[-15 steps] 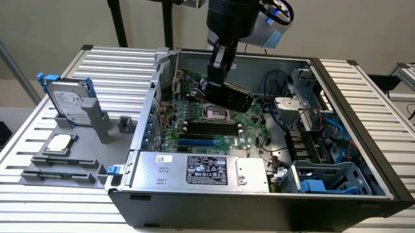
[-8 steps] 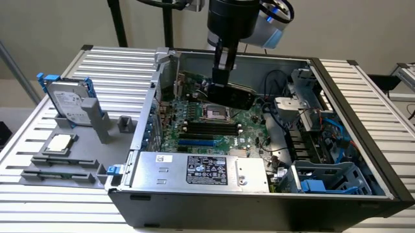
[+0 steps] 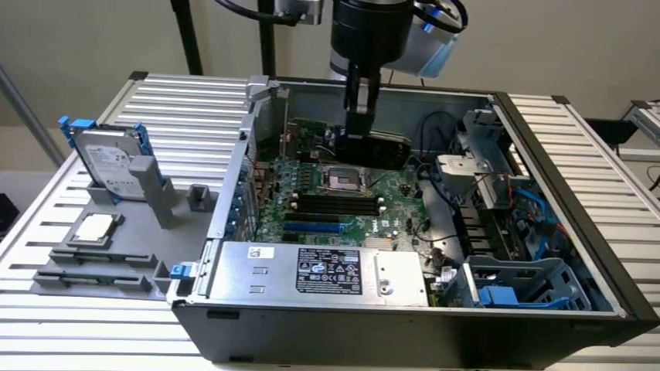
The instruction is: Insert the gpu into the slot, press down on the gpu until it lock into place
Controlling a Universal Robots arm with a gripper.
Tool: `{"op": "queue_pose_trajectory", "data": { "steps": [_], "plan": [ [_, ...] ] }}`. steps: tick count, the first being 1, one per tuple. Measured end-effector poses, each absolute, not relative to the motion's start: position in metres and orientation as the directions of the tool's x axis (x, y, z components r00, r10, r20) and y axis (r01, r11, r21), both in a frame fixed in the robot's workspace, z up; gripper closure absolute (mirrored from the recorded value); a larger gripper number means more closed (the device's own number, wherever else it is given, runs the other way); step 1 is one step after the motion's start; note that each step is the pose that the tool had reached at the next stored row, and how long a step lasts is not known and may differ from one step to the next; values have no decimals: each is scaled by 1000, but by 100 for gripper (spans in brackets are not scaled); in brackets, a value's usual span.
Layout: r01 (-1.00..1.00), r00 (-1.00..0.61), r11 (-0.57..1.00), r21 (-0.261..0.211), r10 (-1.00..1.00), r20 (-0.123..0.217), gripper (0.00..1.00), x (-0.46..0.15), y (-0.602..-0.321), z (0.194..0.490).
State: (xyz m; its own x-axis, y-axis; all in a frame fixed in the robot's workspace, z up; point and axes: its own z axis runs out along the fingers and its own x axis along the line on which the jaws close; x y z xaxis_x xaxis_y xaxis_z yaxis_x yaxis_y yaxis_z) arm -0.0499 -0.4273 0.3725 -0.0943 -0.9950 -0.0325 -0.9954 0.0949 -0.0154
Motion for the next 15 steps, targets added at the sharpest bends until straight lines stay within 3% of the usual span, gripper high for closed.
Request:
{"op": "queue_pose_trajectory", "data": {
  "steps": [6, 15],
  "plan": [
    [-997, -63, 65, -48, -997, -41, 73, -54, -431, 370],
    [-997, -63, 65, -50, -997, -41, 73, -71, -454, 356]
  ]
}}
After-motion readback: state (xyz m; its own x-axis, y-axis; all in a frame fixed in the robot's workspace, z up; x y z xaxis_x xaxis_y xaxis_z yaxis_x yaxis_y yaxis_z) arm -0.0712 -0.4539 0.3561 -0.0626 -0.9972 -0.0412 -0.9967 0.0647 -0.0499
